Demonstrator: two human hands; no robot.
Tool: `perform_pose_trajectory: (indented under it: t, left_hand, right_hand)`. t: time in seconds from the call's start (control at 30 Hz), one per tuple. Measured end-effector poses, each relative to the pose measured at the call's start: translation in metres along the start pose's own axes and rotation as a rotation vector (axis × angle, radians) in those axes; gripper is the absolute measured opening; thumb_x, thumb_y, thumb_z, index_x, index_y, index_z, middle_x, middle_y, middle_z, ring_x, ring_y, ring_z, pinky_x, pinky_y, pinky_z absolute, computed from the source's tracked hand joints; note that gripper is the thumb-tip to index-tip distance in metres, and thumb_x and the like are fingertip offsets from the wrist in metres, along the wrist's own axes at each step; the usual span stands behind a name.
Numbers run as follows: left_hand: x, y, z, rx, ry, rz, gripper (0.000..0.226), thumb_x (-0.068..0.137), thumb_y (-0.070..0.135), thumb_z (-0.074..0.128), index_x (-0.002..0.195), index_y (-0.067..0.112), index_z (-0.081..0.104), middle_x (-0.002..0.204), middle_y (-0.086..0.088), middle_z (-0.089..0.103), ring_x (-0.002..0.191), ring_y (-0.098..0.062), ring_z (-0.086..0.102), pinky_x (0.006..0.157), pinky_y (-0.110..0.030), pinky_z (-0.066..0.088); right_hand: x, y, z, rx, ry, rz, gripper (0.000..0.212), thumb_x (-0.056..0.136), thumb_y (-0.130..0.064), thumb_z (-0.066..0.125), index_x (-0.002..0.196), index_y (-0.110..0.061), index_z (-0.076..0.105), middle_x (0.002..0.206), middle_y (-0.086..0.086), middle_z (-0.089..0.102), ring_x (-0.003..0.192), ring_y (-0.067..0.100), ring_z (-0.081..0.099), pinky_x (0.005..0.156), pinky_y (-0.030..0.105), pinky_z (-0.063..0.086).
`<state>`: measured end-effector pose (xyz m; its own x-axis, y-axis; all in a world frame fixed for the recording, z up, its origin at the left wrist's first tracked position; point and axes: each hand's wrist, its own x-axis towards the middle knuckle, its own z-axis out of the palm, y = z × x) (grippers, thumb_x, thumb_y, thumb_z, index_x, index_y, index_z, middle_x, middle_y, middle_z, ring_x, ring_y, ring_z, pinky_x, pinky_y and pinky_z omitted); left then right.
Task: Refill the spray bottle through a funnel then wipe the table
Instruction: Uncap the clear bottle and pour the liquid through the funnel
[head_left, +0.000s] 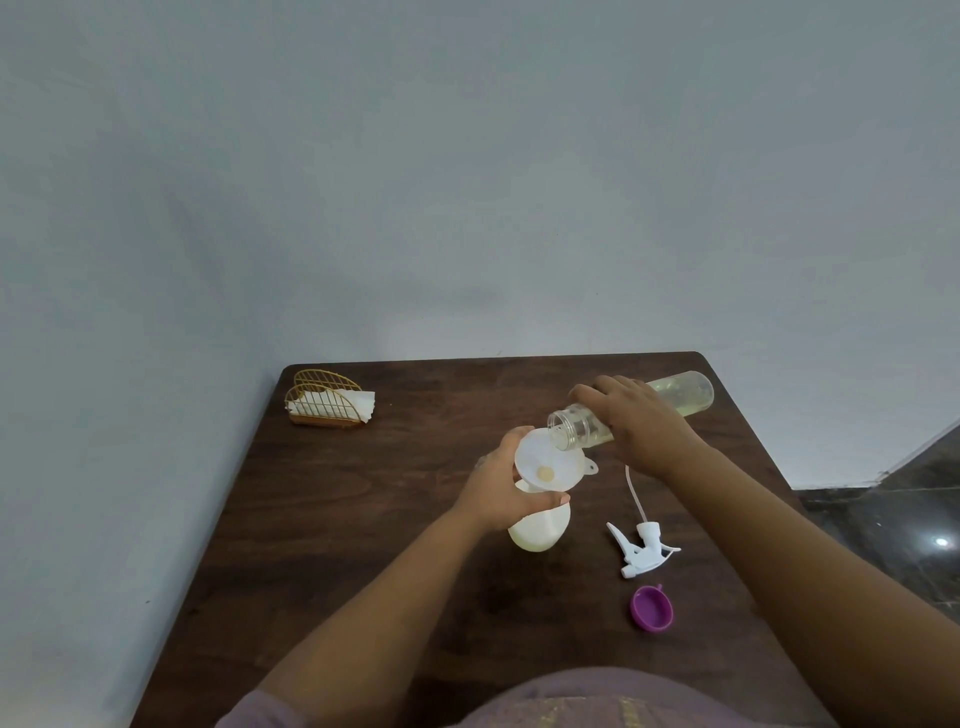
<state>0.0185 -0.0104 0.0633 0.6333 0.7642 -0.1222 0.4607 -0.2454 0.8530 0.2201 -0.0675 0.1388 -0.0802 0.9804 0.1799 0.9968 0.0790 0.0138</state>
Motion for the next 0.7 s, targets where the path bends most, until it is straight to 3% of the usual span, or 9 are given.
perform_pose_trajectory:
  t: [0.7]
  left_hand:
    - [-0.0006,0.0002,-0.0003,-0.011,0.004,0.005,0.088,0.067,0.043,0.085,0.139,0.034,0.035,0.132,0.012,0.052,0.116,-0.012,0.052,0.096,-0.035,0.05]
  right_hand:
    - [0.0001,-0.001,0.0024,-0.013,-0.014,-0.009,0.046,0.078,-0.007,0.064,0.121,-0.022,0.052,0.104,0.001,0.057,0.098,0.023,0.054,0.085,0.03,0.037]
